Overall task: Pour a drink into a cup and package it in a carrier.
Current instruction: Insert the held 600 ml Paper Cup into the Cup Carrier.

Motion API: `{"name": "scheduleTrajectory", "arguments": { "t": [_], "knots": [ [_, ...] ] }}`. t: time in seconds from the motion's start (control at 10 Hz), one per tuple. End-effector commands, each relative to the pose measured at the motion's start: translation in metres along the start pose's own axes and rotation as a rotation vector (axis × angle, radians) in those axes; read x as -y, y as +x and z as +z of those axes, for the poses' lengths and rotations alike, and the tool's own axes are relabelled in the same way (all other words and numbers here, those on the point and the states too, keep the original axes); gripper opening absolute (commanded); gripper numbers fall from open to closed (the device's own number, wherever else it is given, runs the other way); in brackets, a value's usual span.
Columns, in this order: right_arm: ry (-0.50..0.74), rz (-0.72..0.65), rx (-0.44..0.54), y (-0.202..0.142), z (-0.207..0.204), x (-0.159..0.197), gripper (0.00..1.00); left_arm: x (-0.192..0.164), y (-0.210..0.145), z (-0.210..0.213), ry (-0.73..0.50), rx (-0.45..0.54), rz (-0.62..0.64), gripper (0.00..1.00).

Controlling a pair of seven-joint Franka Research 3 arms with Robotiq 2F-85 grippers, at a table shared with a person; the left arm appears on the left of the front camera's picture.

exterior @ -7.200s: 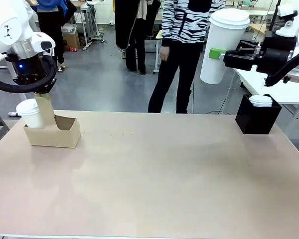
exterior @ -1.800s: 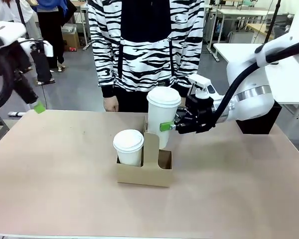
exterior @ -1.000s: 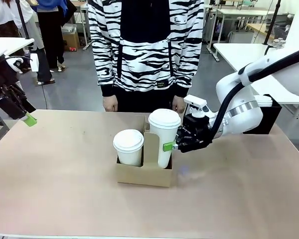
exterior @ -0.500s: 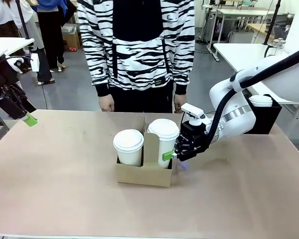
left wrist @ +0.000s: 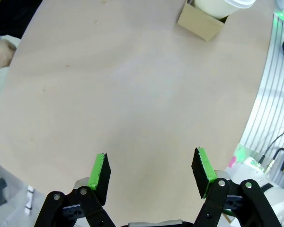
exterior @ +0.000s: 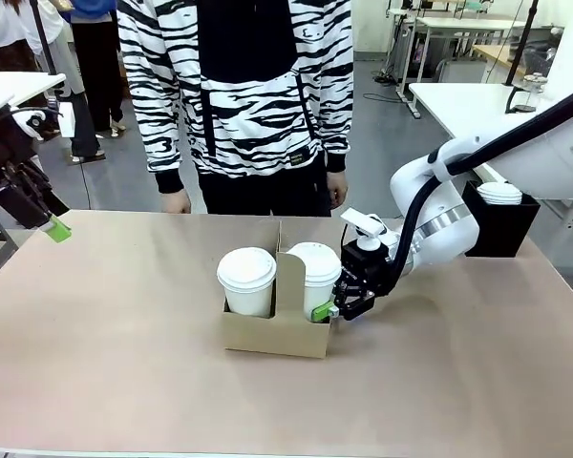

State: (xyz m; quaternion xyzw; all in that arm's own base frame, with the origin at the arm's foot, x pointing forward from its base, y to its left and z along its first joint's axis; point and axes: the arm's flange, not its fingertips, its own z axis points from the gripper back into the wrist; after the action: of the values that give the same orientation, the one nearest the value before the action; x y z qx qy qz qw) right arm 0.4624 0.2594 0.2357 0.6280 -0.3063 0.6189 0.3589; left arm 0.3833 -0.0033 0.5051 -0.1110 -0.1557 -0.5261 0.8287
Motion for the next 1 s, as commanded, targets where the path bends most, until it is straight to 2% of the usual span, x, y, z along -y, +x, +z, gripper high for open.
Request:
{"name": "scheduleTrajectory", "arguments": {
  "t": [0.0, 0.3, 0.6, 0.7, 0.8, 0.9],
  "knots": [
    [-0.004, 0.063, -0.048, 0.007, 0.005, -0.001, 1.0, 0.001, 0.0, 0.001, -0.002, 0.009, 0.004, 0.86],
    [-0.038, 0.077, -0.063, 0.016, 0.027, -0.001, 1.0, 0.001, 0.0, 0.001, -0.002, 0.009, 0.004, 0.86],
    [-0.188, 0.079, -0.122, 0.044, 0.067, -0.019, 1.0, 0.001, 0.0, 0.001, -0.002, 0.009, 0.004, 0.86],
    [-0.301, 0.034, -0.176, 0.063, 0.08, -0.037, 1.0, 0.001, 0.0, 0.001, -0.002, 0.009, 0.004, 0.86],
    [-0.397, -0.018, -0.187, 0.084, 0.089, -0.063, 1.0, 0.001, 0.0, 0.001, -0.002, 0.009, 0.004, 0.86],
    [-0.519, -0.111, -0.21, 0.105, 0.095, -0.099, 1.0, 0.001, 0.0, 0.001, -0.002, 0.009, 0.004, 0.86]
  ]
}}
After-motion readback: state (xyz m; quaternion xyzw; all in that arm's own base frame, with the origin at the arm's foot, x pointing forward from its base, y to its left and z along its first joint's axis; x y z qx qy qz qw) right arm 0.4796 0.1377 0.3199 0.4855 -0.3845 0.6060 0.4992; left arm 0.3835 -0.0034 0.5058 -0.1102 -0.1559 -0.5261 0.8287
